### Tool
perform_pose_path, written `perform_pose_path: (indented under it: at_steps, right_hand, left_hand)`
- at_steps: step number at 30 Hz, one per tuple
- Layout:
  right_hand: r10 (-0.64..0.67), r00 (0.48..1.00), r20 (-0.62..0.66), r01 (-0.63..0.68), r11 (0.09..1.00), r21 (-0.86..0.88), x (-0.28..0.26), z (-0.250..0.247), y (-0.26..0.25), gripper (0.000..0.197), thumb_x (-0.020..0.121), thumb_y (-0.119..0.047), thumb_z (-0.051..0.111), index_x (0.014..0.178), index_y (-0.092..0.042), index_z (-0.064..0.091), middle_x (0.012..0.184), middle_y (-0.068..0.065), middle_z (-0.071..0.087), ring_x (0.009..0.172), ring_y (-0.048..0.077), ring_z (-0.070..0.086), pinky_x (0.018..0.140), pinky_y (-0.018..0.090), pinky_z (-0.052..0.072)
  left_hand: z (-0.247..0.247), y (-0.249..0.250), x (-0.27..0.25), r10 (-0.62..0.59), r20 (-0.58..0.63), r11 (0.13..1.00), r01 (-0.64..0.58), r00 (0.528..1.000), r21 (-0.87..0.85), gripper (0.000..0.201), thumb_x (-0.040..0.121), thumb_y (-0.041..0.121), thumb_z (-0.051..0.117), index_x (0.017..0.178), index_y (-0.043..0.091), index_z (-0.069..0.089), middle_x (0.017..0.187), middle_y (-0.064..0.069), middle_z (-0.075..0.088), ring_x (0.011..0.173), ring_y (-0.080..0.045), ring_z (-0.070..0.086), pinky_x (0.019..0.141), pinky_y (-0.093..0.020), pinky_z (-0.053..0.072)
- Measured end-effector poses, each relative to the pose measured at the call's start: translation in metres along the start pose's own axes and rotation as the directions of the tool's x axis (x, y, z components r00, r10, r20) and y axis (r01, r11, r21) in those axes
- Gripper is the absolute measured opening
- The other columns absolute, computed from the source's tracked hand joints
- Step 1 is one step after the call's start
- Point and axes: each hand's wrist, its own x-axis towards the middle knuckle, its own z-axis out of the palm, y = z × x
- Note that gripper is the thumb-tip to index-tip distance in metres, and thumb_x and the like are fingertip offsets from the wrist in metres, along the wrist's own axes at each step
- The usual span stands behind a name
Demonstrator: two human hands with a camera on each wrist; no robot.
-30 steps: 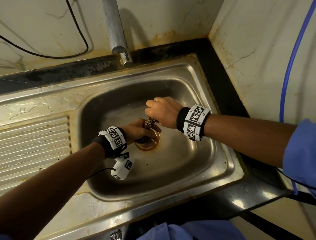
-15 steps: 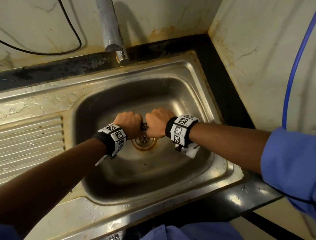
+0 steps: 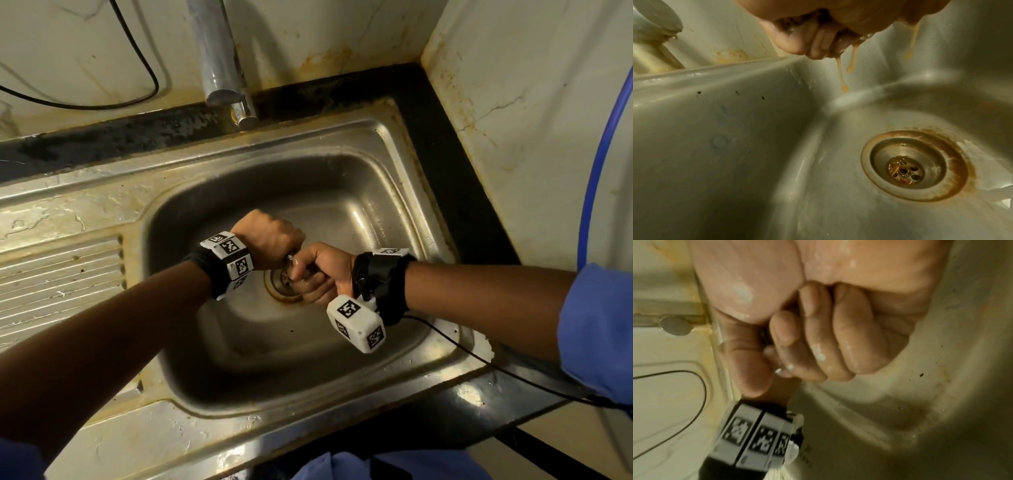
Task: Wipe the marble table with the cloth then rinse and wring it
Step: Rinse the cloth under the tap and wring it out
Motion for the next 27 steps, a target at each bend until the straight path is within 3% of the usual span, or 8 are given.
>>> perform_pose_path:
  at_steps: [4,6,9,12,16,21,24,27]
  right_hand:
    - [-0.079,0.913,-0.401,-0.100,0.908,-0.407,-0.003,0.010,-0.004,0.031,0.075,-0.017,0.058,0.052,-0.018,0.037,0.042,-0.004,0.035,0.032,0.008,0.025,0.038,0.016,0.016]
    - [-0.422,0.739,-0.525,-0.214,0.592,-0.777,-0.002,0.012,-0.009,0.031,0.076,-0.025,0.067,0.052,-0.018,0.048,0.051,-0.003,0.048,0.043,0.013,0.043,0.044,0.022,0.028]
    - [-0.768,0.550,-0.327,-0.425,0.080,-0.902,-0.001,0.005,-0.016,0.019,0.076,-0.034,0.065,0.069,-0.020,0.055,0.069,-0.001,0.058,0.070,0.024,0.061,0.055,0.027,0.037]
    - [-0.831,0.553,-0.054,-0.484,-0.269,-0.832,0.000,-0.006,-0.024,0.022,0.079,-0.028,0.064,0.097,-0.017,0.055,0.094,0.004,0.058,0.086,0.025,0.056,0.061,0.031,0.034]
    - [-0.780,0.592,0.202,-0.476,-0.541,-0.693,-0.008,-0.007,-0.031,0.028,0.070,-0.026,0.072,0.091,-0.013,0.059,0.088,0.007,0.057,0.077,0.027,0.055,0.055,0.032,0.034]
    - [-0.715,0.601,0.358,-0.431,-0.667,-0.607,-0.023,-0.001,-0.040,0.035,0.071,-0.035,0.072,0.095,-0.012,0.063,0.093,0.010,0.061,0.079,0.027,0.056,0.062,0.034,0.041]
    - [-0.717,0.598,0.358,-0.449,-0.670,-0.592,-0.028,0.011,-0.049,0.037,0.067,-0.037,0.075,0.093,-0.013,0.063,0.091,0.008,0.061,0.079,0.026,0.056,0.062,0.033,0.040]
    - [-0.683,0.635,0.362,-0.457,-0.709,-0.537,-0.035,0.022,-0.061,0.037,0.062,-0.036,0.078,0.087,-0.014,0.062,0.085,0.006,0.060,0.077,0.025,0.056,0.060,0.030,0.035]
  left_hand:
    - [0.005,0.008,-0.003,-0.114,0.026,0.993,0.115,0.993,-0.037,0.021,0.091,0.038,0.049,0.095,0.023,0.063,0.095,0.001,0.067,0.085,-0.026,0.063,0.062,-0.029,0.039]
    - [0.004,0.011,-0.004,-0.259,0.051,0.961,0.263,0.964,-0.086,0.027,0.093,0.043,0.046,0.097,0.020,0.060,0.100,-0.002,0.066,0.089,-0.029,0.063,0.064,-0.031,0.039]
    - [-0.002,0.011,-0.009,-0.467,0.116,0.853,0.481,0.877,-0.203,0.039,0.085,0.053,0.054,0.097,0.016,0.055,0.099,-0.008,0.064,0.089,-0.033,0.062,0.066,-0.034,0.043]
    - [-0.009,0.011,-0.012,-0.503,0.320,0.719,0.594,0.803,-0.361,0.043,0.081,0.046,0.062,0.107,0.012,0.055,0.103,-0.010,0.058,0.093,-0.031,0.058,0.073,-0.034,0.046]
    - [-0.023,0.004,-0.020,-0.250,0.557,0.433,0.606,0.792,-0.667,0.014,0.086,0.013,0.056,0.075,0.005,0.059,0.076,-0.014,0.059,0.067,-0.022,0.054,0.062,-0.030,0.043]
    - [-0.035,-0.009,-0.041,-0.084,0.518,0.298,0.517,0.851,-0.802,0.023,0.081,0.020,0.074,0.100,0.010,0.068,0.087,-0.003,0.072,0.076,-0.012,0.068,0.068,-0.024,0.053]
    - [-0.033,-0.003,-0.041,-0.123,0.504,0.007,0.509,0.855,-0.861,0.029,0.077,0.011,0.075,0.101,0.003,0.060,0.079,-0.006,0.064,0.070,-0.015,0.064,0.062,-0.026,0.053]
    - [-0.027,0.007,-0.035,-0.150,0.507,-0.297,0.450,0.849,-0.842,0.025,0.078,0.004,0.068,0.100,0.003,0.056,0.085,-0.014,0.060,0.087,-0.032,0.061,0.087,-0.048,0.052]
